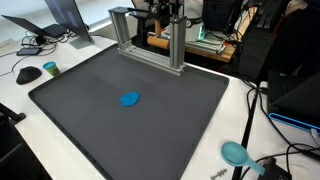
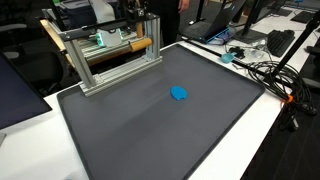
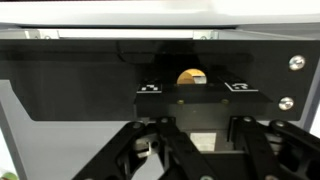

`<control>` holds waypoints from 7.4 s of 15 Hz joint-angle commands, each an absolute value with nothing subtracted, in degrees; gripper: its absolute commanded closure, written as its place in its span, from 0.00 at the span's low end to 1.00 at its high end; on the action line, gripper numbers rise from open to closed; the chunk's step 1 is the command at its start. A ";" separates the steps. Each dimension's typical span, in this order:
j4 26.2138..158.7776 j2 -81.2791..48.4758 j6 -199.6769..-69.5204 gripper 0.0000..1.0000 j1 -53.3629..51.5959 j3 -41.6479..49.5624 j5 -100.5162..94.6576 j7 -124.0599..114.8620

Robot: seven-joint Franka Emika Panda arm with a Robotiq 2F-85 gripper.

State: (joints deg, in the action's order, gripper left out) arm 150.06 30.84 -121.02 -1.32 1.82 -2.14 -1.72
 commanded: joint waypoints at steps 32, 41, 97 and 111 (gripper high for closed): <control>157.24 36.04 -126.81 0.00 1.12 -6.15 -6.93 -9.61; 157.22 36.28 -126.08 0.00 -0.18 -5.68 -5.78 -9.00; 130.78 27.50 -112.98 0.00 -1.17 -6.67 -3.02 -10.96; 103.80 -0.82 -108.74 0.00 -1.82 -7.07 -7.12 -16.07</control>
